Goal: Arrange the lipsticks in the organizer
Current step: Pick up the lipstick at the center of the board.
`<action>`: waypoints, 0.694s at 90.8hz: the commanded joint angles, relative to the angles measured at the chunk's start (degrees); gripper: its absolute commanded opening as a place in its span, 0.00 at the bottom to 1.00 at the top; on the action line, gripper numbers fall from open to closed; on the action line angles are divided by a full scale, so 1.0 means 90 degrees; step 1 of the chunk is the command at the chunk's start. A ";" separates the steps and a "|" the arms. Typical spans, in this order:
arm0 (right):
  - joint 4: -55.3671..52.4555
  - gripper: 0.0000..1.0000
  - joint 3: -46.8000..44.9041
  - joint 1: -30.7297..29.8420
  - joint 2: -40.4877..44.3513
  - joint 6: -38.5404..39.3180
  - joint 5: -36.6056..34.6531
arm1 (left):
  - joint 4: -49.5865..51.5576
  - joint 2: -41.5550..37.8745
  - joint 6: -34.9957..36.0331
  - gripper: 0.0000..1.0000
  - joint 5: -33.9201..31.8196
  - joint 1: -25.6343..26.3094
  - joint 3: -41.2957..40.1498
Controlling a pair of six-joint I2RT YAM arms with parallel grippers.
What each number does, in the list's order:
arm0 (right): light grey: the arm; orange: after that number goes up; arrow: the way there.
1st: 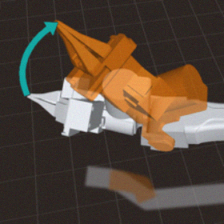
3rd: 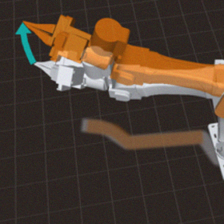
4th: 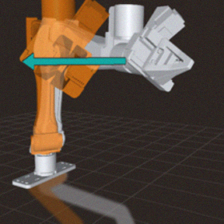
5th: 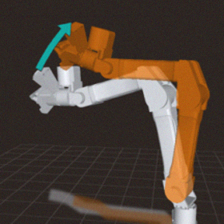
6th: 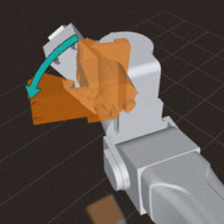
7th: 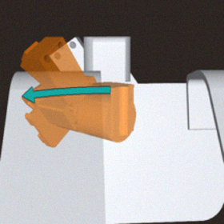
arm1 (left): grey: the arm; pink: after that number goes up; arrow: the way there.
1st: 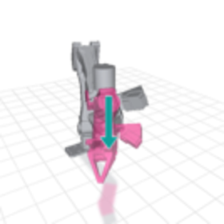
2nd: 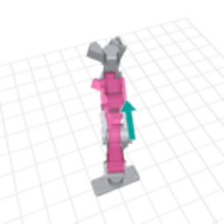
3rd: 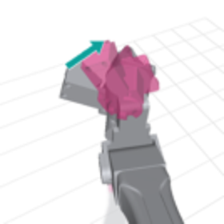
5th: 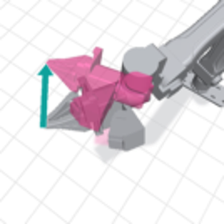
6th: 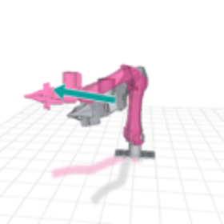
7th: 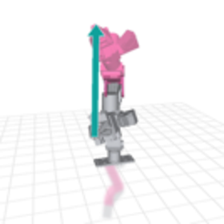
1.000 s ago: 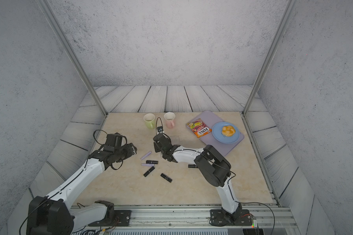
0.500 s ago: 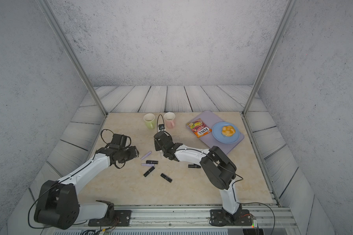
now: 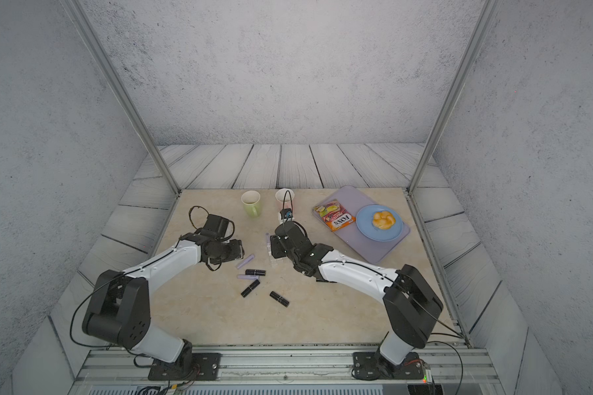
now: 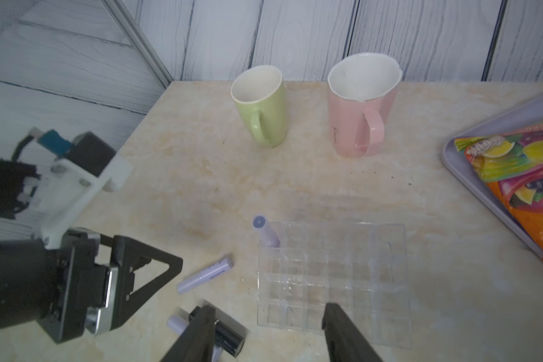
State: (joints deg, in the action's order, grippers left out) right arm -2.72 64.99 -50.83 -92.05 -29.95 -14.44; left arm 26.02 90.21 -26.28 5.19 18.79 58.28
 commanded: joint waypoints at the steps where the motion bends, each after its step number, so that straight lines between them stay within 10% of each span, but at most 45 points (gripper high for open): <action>1: -0.0271 0.58 -0.0212 -0.0016 0.0300 -0.0080 0.0091 | 0.0508 0.0336 0.0467 0.66 -0.0236 0.0207 0.0445; 63: -0.0068 0.57 -0.1126 -0.0024 0.1068 -0.0011 -0.0087 | 0.1065 0.1953 0.0956 0.45 -0.0600 0.0676 0.1497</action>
State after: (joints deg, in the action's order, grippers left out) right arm -3.62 55.55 -50.83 -84.07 -30.04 -14.04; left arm 33.67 106.43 -18.83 0.40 24.82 70.28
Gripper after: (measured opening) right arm 0.568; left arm 0.466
